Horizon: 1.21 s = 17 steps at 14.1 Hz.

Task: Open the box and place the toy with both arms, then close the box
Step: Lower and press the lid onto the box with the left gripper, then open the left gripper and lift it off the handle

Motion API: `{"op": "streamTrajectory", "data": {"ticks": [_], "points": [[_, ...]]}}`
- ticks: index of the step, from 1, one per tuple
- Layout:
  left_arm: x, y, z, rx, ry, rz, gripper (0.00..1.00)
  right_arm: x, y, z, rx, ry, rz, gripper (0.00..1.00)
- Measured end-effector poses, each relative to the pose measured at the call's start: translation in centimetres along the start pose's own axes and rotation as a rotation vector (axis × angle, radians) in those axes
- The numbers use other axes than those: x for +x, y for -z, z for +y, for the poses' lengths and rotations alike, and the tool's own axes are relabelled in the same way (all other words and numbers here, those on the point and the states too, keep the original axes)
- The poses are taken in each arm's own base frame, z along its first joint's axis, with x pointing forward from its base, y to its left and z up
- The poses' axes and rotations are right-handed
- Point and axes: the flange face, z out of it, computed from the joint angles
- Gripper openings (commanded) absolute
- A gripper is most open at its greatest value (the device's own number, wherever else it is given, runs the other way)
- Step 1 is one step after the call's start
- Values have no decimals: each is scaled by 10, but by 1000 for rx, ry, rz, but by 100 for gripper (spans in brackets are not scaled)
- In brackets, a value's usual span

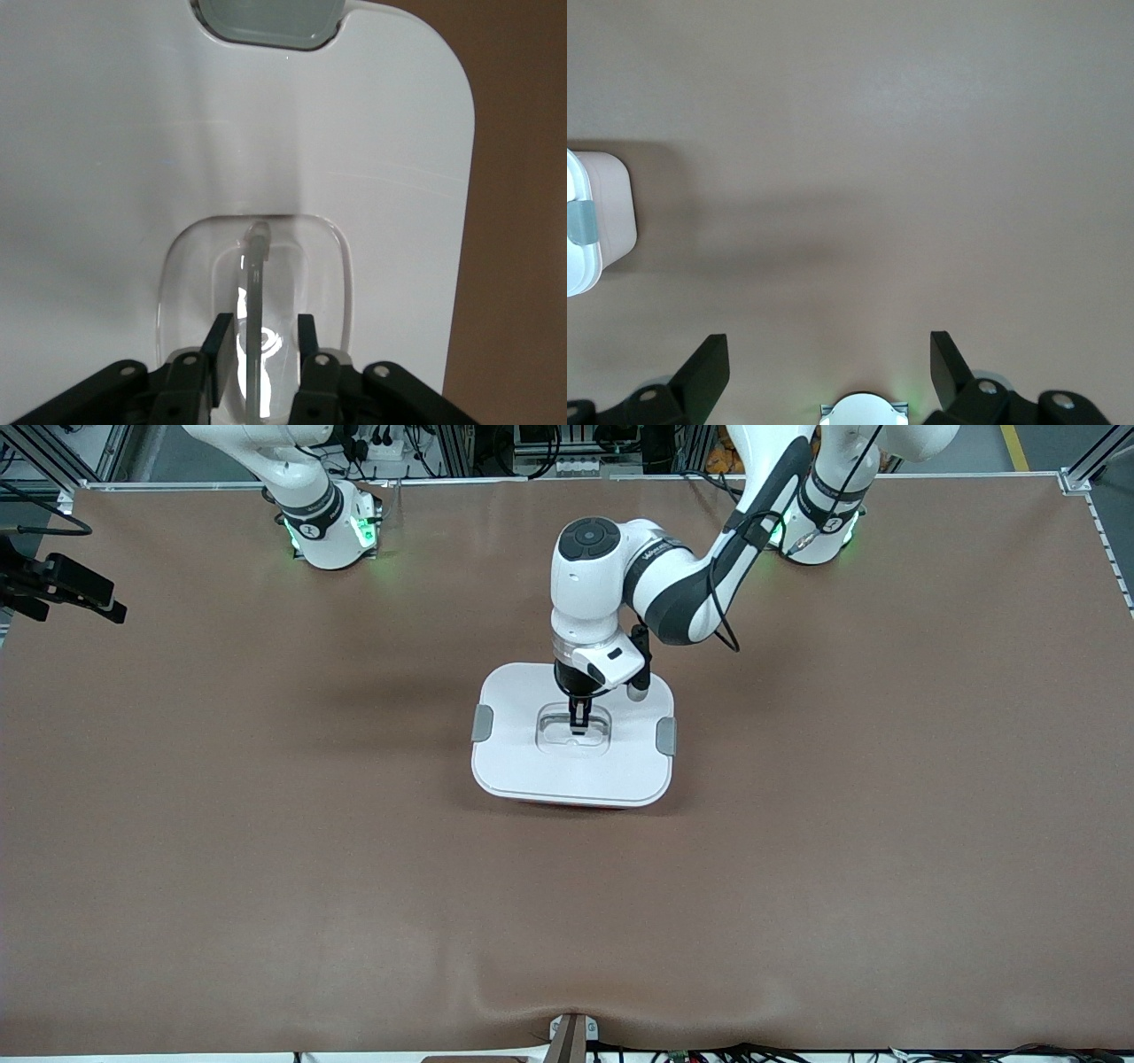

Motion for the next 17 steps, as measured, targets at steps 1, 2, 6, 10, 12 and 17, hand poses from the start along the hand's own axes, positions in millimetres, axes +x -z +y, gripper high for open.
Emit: {"op": "streamTrajectory", "data": {"ticks": [1,2,6,10,12,17], "points": [[-1,3,2,-5,2,-5,100,0,0,0,0,0,0,100],[-2,7,6,-11,4,-9,100,0,0,0,0,0,0,100],[-2,42,25,-25,3,8,100,0,0,0,0,1,0,100],[20,77,55,-42,-29,25,100,0,0,0,0,1,0,100],[35,88,72,-38,-54,29,100,0,0,0,0,0,0,100],[93,115,120,-2,-137,4,100,0,0,0,0,0,0,100]]}}
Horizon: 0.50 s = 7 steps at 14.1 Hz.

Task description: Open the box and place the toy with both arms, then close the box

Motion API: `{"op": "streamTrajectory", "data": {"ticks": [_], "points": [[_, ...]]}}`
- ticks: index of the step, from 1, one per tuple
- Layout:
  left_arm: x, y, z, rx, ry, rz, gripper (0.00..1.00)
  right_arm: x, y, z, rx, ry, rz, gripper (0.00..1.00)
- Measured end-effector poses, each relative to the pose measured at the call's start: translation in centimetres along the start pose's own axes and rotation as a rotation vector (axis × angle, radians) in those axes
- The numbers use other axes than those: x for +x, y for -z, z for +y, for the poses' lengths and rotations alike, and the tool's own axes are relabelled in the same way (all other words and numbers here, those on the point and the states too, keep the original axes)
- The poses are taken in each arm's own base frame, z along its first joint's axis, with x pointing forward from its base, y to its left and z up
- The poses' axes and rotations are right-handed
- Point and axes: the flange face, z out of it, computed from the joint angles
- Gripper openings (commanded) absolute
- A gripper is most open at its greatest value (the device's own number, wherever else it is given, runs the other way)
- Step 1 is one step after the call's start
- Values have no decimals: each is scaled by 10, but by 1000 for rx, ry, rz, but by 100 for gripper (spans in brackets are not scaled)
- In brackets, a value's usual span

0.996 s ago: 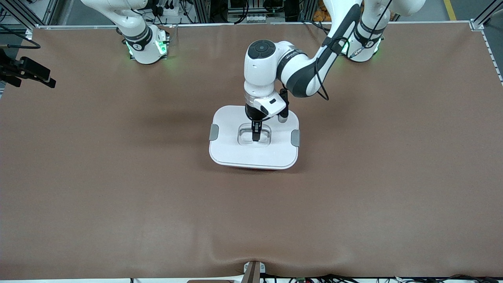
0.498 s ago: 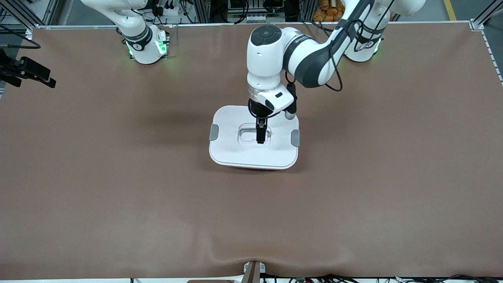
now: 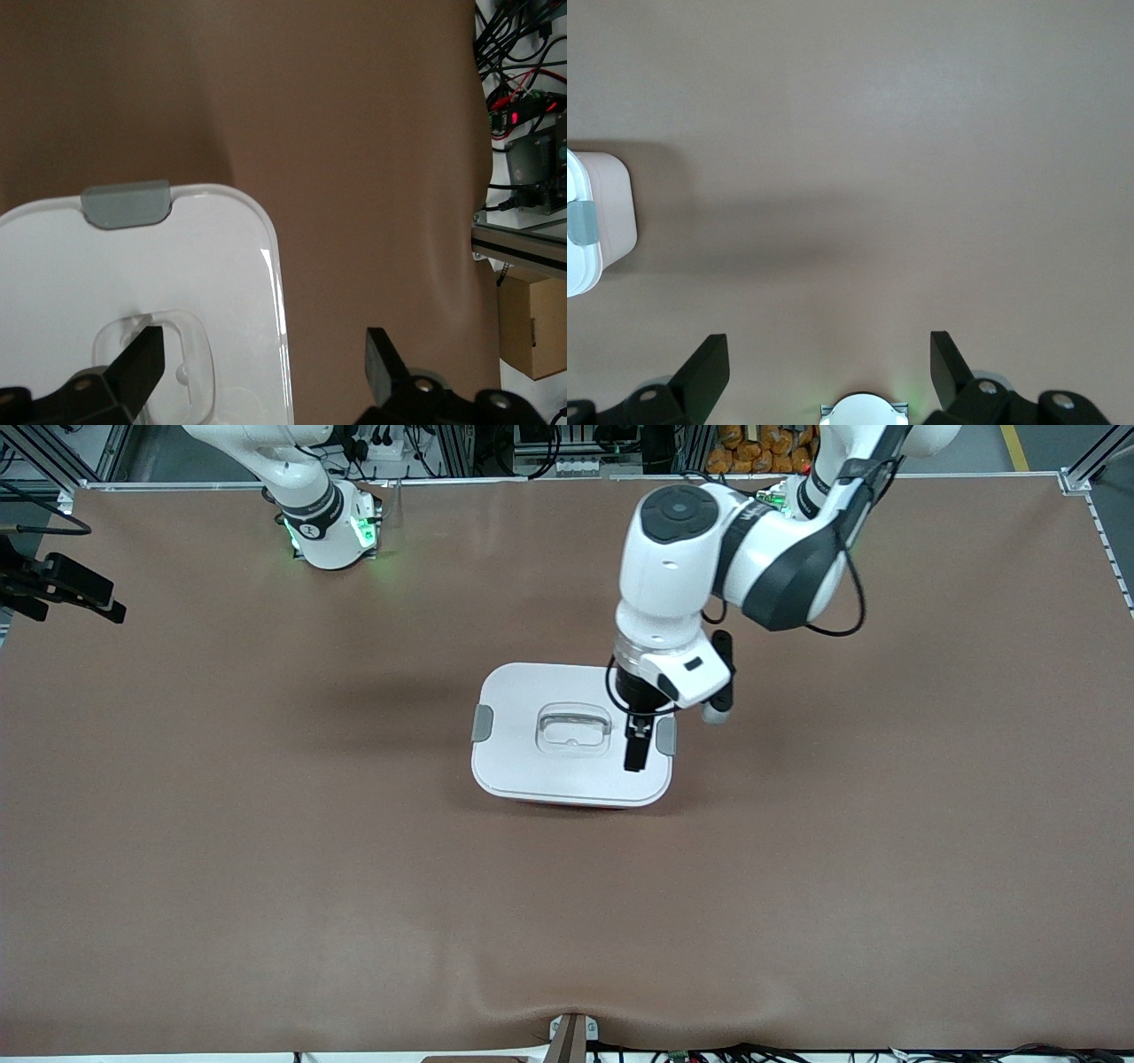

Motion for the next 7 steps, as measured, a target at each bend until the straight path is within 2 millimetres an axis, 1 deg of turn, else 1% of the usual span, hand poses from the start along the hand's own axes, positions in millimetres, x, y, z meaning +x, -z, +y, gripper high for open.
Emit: {"op": "streamTrajectory", "data": {"ticks": [3,7], "points": [[36,7,15,7,-71,-4,100,0,0,0,0,0,0,100],[91,5,30,52,-191,-3,100,0,0,0,0,0,0,100]]}}
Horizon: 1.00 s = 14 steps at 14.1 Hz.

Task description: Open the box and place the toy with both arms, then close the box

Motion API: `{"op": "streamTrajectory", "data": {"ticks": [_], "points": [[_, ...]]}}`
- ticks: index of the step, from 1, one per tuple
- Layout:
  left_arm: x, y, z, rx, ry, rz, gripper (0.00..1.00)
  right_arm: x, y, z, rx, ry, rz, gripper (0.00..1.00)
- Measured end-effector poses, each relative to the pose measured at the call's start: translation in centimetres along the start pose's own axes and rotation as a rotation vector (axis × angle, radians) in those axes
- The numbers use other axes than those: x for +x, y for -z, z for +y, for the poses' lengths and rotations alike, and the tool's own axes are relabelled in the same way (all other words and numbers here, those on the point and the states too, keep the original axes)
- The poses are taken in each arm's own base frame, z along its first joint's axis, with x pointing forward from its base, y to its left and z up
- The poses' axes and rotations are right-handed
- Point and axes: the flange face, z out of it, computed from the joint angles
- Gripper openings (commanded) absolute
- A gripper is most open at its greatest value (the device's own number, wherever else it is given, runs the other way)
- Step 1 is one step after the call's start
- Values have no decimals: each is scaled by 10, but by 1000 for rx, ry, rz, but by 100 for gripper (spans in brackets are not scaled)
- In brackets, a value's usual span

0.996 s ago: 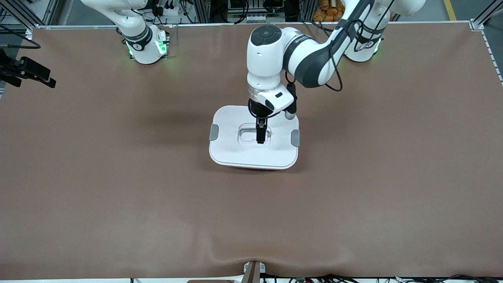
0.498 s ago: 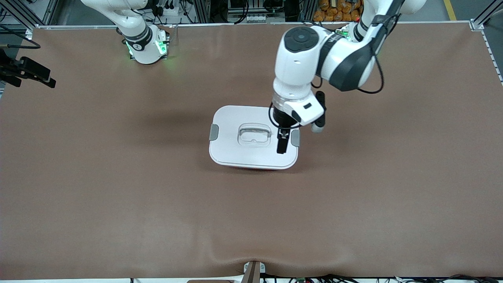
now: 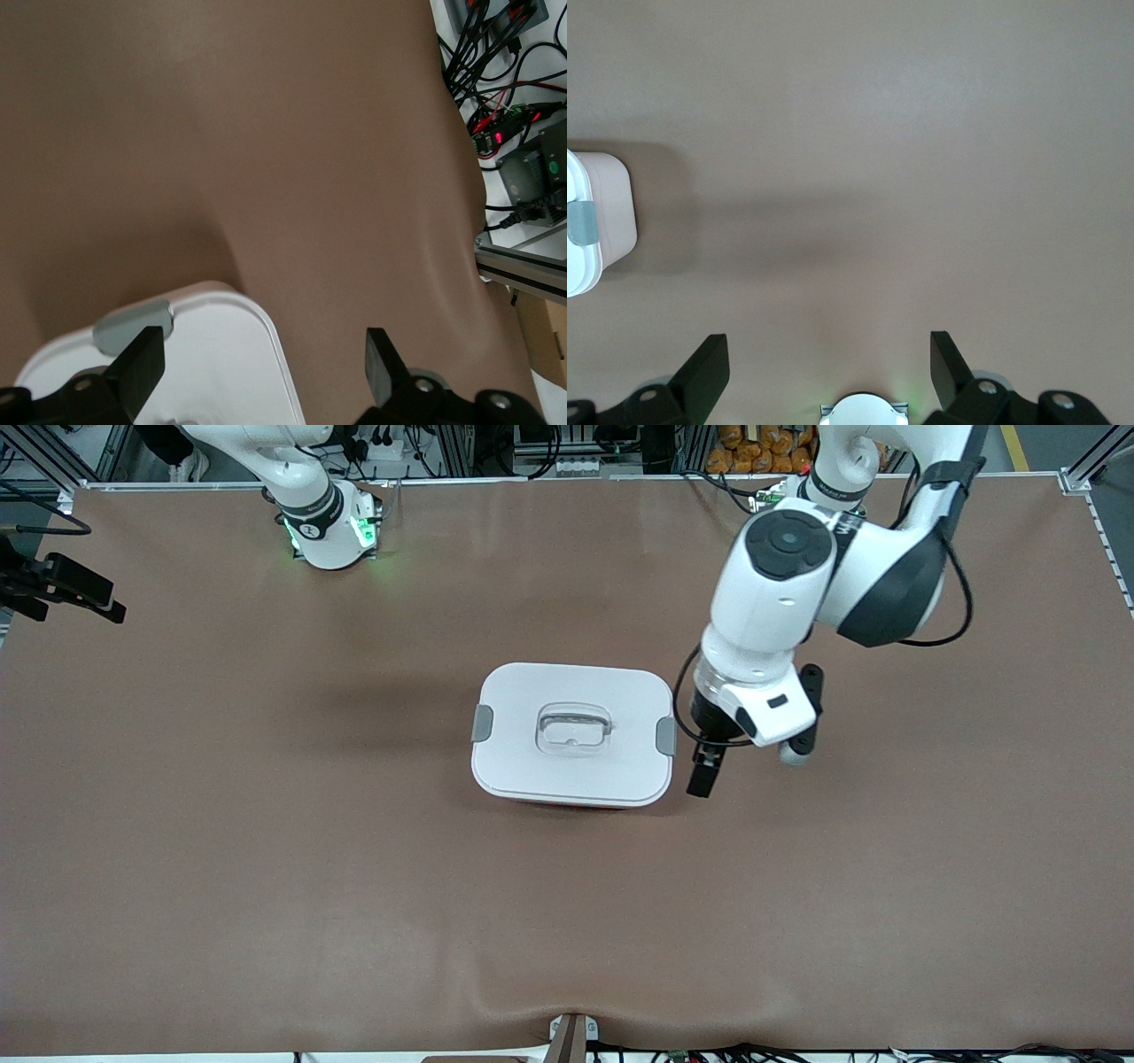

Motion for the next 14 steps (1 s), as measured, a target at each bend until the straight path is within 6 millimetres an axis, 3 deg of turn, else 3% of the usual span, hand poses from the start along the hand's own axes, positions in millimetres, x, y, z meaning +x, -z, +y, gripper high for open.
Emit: {"op": "streamTrajectory", "data": {"ticks": [8,14], "points": [[129,25,-8,46,-247,-33,100,0,0,0,0,0,0,100],[210,63,-29,112,-526,-55,100,0,0,0,0,0,0,100]]}}
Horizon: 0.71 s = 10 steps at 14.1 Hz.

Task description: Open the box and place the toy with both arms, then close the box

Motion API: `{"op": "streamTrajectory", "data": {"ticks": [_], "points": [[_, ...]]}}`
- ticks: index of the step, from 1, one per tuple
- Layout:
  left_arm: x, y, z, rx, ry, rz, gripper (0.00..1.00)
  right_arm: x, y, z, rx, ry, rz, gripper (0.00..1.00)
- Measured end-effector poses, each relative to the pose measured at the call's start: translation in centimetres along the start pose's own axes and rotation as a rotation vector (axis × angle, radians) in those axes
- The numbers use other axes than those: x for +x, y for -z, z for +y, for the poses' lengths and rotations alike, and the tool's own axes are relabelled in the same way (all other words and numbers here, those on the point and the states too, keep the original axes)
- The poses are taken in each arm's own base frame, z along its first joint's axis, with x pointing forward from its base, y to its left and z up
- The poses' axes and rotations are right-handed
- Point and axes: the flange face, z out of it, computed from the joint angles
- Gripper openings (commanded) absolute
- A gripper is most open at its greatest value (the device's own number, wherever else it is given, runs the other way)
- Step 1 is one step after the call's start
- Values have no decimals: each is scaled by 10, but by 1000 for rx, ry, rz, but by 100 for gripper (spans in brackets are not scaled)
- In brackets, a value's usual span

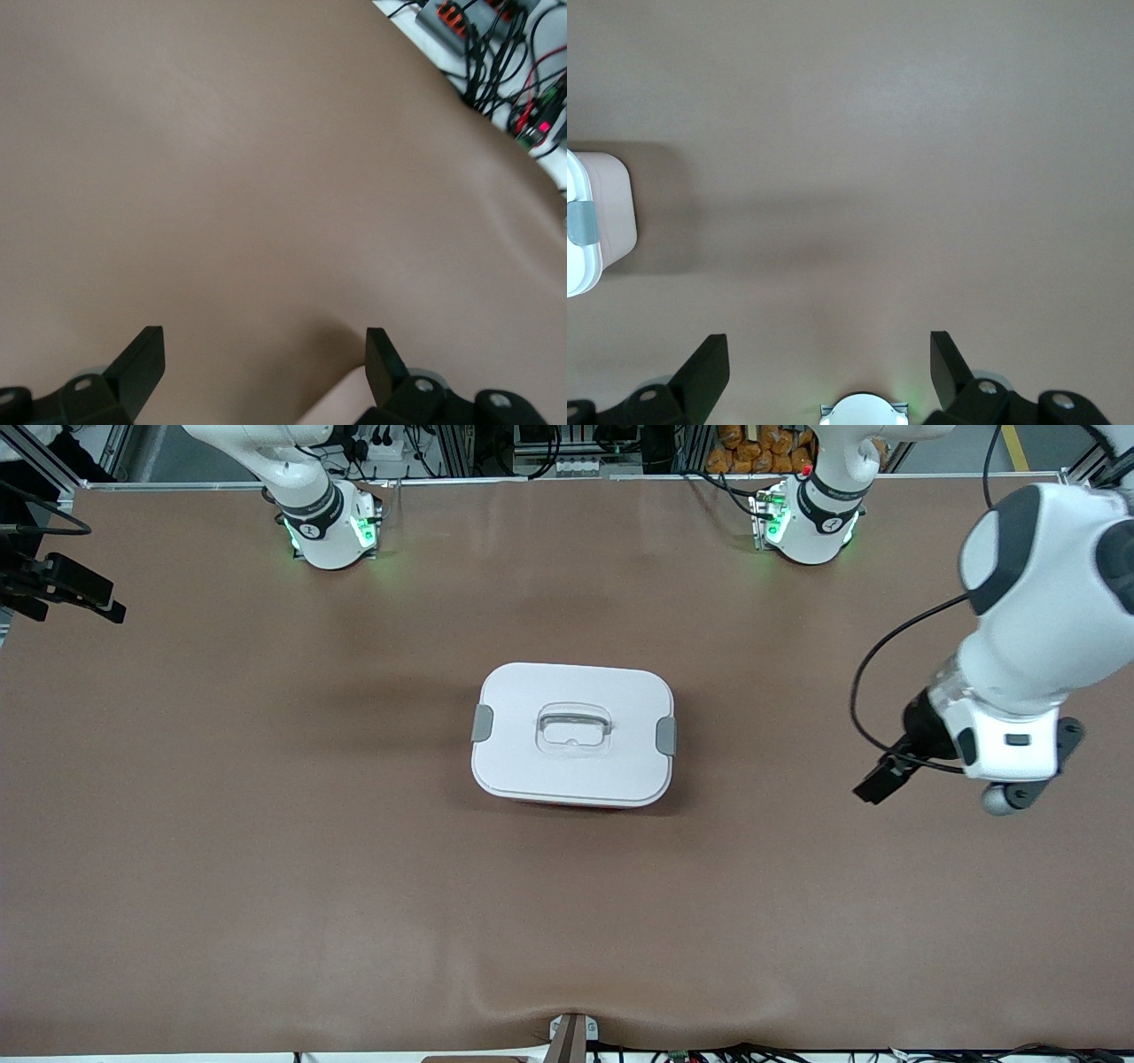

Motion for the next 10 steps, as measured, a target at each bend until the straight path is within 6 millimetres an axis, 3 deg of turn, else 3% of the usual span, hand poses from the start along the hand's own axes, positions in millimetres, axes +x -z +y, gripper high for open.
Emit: {"op": "streamTrajectory", "data": {"ticks": [2,6,10], "points": [[11,12,-21,20,-106,-16,100,0,0,0,0,0,0,100],[14,46,-50,44,-309,-39,100,0,0,0,0,-1,0,100],[-5,95,-83,76,-388,-71,100,0,0,0,0,-1,0,100]]}}
